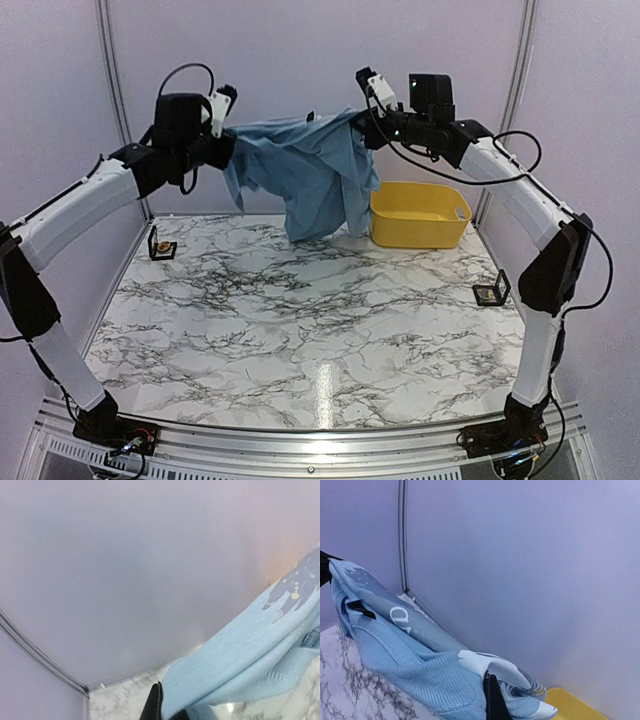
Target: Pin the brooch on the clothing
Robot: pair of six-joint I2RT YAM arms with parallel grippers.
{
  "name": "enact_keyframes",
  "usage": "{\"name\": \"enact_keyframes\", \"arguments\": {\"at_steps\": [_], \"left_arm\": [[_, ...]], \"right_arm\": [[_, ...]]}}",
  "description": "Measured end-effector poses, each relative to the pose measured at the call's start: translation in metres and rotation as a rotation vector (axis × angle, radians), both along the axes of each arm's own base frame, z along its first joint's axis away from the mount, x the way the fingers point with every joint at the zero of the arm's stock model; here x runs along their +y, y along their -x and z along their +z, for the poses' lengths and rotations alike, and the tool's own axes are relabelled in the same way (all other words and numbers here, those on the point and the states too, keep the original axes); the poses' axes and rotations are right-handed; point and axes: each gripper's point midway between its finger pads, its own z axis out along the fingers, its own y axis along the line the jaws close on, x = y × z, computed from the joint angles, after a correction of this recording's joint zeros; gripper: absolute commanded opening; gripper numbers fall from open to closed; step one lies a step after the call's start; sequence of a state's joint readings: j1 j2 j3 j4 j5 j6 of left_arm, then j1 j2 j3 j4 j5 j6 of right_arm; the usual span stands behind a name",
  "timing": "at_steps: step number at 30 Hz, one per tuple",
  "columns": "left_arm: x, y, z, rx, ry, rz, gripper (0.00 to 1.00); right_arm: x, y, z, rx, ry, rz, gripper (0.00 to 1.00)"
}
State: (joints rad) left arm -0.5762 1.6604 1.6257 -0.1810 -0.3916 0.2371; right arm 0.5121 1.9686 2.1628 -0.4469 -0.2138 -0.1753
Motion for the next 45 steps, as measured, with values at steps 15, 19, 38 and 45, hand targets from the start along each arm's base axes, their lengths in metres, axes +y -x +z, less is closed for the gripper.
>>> {"name": "enact_keyframes", "arguments": {"at_steps": [15,19,38,45], "left_arm": [[0.022,0.065,-0.108,0.281,-0.134,-0.107,0.53],[0.016,0.141,-0.216,0.607,-0.177,-0.211,0.88],[0.115,0.162,-0.255,0.594,0.399,0.384,0.95],[0.152,0.162,-0.316,0.673,0.480,0.650,0.98]], "right_arm": [[0.028,0.112,-0.206,0.106,0.449,0.235,0.57],[0.020,0.189,-0.300,0.328,0.596,0.384,0.69],[-0.041,0.093,-0.309,0.577,0.244,-0.170,0.41],[-0.025,0.060,-0.352,0.624,0.283,-0.207,0.45]]}}
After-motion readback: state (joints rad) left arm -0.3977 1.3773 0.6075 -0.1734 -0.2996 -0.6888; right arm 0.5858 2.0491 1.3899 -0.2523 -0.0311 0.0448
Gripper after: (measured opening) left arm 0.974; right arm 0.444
